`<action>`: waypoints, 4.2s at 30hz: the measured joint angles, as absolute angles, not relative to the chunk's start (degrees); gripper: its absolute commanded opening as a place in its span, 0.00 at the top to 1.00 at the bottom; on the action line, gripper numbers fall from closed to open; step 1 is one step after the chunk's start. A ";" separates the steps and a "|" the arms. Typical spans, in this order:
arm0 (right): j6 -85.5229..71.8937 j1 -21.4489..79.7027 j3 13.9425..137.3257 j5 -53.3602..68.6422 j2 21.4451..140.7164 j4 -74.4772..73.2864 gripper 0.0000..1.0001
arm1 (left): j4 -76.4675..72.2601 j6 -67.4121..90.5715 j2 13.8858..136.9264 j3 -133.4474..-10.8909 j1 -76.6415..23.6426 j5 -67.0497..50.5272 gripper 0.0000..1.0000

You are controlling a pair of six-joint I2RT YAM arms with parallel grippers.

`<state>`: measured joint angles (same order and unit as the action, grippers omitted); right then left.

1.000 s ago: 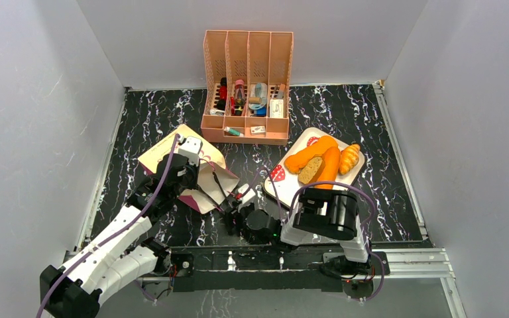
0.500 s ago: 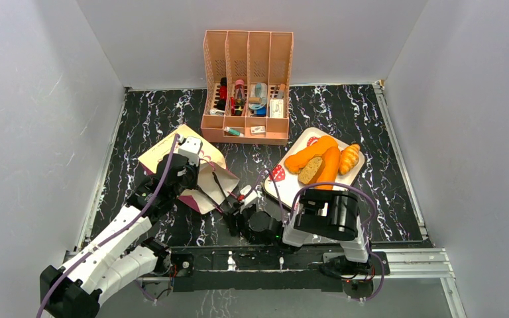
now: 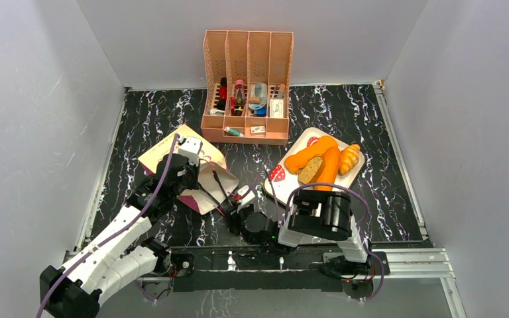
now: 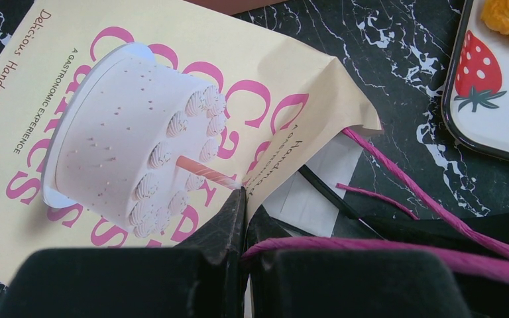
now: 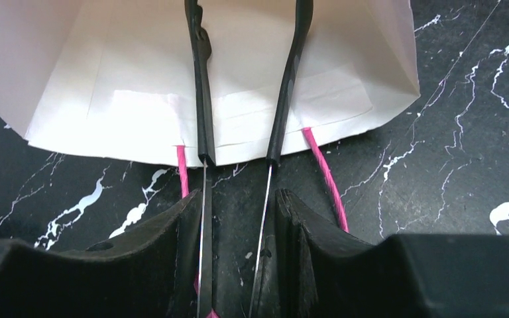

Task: Take the fake bread out of the paper bag
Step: Adjust the clamp on the paper bag, then take out the fake bread from the paper bag.

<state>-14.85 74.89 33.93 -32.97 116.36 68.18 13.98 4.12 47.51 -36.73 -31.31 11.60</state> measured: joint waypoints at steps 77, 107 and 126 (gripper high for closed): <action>-88.29 50.72 39.70 6.17 108.55 48.66 0.71 | 14.20 3.14 44.42 -36.73 -31.31 8.08 1.00; -86.48 49.76 55.09 9.26 111.77 27.31 0.63 | 13.82 -1.10 45.17 -36.73 -31.29 6.42 1.00; -80.73 48.99 69.78 17.08 123.09 24.58 0.64 | 15.07 -3.49 46.41 -36.73 -30.50 6.70 1.00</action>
<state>-80.73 48.99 69.78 17.08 123.09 24.58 15.07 -3.49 46.41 -36.73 -30.50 6.70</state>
